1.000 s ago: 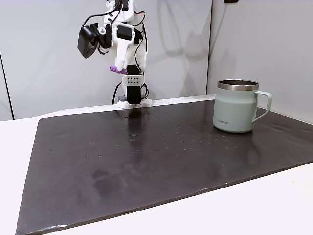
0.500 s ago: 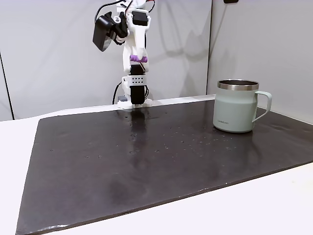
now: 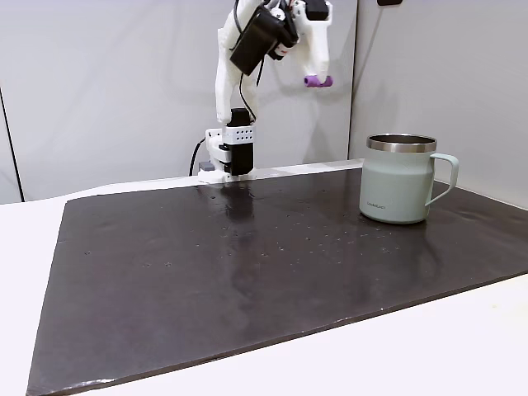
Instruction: Grasp a pengrip and put it in the cup.
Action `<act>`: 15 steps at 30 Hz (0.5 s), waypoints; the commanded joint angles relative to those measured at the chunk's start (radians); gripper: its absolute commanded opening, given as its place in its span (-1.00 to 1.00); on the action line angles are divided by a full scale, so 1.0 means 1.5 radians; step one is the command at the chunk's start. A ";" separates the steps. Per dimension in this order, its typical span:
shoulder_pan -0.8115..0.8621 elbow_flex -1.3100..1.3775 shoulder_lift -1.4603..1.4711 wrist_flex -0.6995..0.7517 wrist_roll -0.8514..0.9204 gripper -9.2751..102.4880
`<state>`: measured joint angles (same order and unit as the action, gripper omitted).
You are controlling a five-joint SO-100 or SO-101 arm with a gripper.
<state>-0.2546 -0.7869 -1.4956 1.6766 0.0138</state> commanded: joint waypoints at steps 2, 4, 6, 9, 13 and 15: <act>-0.058 0.159 0.103 0.004 -0.011 -0.83; -0.081 0.186 0.142 0.004 -0.013 -0.83; -0.104 0.194 0.169 -0.001 -0.012 -0.83; -0.138 0.212 0.204 -0.015 -0.008 -0.83; -0.174 0.266 0.255 -0.033 -0.003 -0.83; -0.189 0.280 0.273 -0.036 -0.001 -0.83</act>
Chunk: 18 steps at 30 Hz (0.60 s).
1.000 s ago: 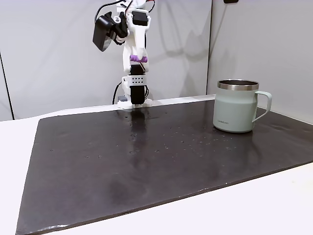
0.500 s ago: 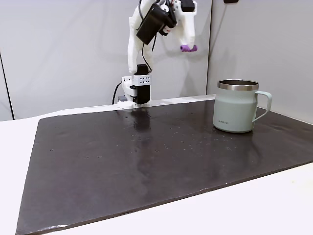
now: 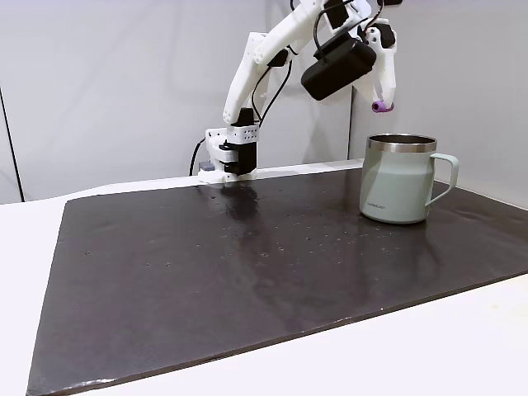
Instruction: Grasp a pengrip and put it in the cup.
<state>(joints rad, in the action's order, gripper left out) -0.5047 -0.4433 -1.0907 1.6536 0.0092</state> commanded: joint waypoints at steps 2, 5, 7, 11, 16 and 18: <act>-0.034 0.057 0.014 -0.022 0.003 -0.83; -0.047 0.074 0.029 -0.024 0.004 -0.83; -0.051 0.077 0.032 -0.024 0.006 -0.83; -0.052 0.077 0.031 -0.020 0.006 -0.77; -0.042 0.086 0.026 -0.004 0.006 -0.20; -0.040 0.086 0.021 -0.002 0.006 -0.18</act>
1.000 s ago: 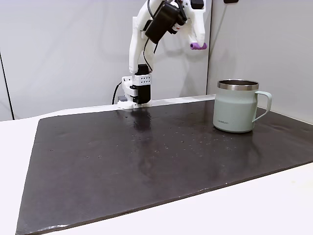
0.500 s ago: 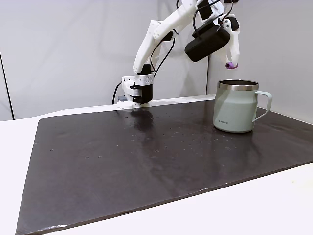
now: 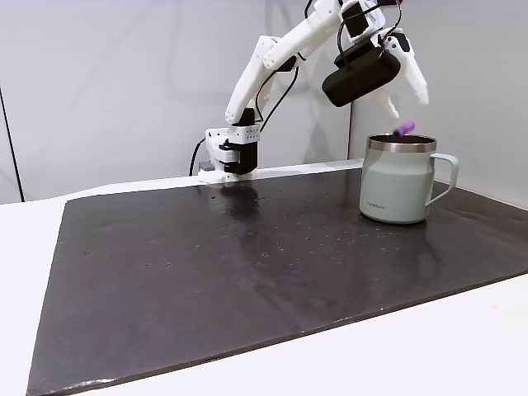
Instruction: Grasp a pengrip and put it in the cup.
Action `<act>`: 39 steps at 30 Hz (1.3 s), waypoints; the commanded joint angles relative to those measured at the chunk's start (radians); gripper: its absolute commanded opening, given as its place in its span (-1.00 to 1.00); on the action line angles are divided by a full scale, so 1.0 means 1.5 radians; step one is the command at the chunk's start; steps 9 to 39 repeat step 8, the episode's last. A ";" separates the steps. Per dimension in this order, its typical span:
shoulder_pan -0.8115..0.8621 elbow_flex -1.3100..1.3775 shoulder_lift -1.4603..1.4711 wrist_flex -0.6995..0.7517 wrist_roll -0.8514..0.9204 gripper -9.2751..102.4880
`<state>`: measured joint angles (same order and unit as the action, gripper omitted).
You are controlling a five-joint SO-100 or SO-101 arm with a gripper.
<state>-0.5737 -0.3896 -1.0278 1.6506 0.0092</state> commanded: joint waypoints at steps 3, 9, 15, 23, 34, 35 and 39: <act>0.006 0.050 -0.024 0.004 0.006 -0.18; 0.005 0.050 -0.031 0.009 0.006 -0.19; 0.005 0.050 -0.031 0.009 0.006 -0.19; 0.005 0.050 -0.031 0.009 0.006 -0.19; 0.005 0.050 -0.031 0.009 0.006 -0.19; 0.005 0.050 -0.031 0.009 0.006 -0.19; 0.005 0.050 -0.031 0.009 0.006 -0.19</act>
